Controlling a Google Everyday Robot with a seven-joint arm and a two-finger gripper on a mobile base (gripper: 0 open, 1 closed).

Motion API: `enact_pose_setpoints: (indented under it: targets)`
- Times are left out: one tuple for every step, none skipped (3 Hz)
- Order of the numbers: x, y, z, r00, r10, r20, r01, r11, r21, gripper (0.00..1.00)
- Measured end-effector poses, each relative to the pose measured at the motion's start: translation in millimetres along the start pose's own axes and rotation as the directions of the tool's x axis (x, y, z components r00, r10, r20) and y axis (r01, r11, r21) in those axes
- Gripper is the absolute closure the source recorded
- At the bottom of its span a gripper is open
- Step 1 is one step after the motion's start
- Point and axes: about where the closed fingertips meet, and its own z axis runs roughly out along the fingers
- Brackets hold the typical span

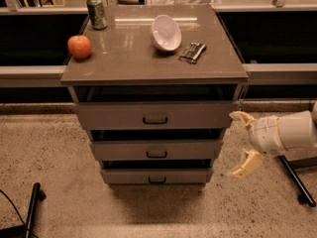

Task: Open middle drawer

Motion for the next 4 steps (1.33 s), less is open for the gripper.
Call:
enact_pose_setpoints:
  targets:
    - [13.6,-13.8,58.4,0.986,-0.048,0.162,0.032,0.9948,0.097,0.00]
    - [19.8,-16.6,86.4,0.975,-0.104,0.197,0.081,0.9892,0.122,0.00]
    - [19.8,-16.6,86.4,0.975,-0.104,0.197,0.081,0.9892,0.122,0.00]
    - [35.3,-17.4,102.8,0.982,-0.103,0.157,0.089,0.9920,0.089,0.00]
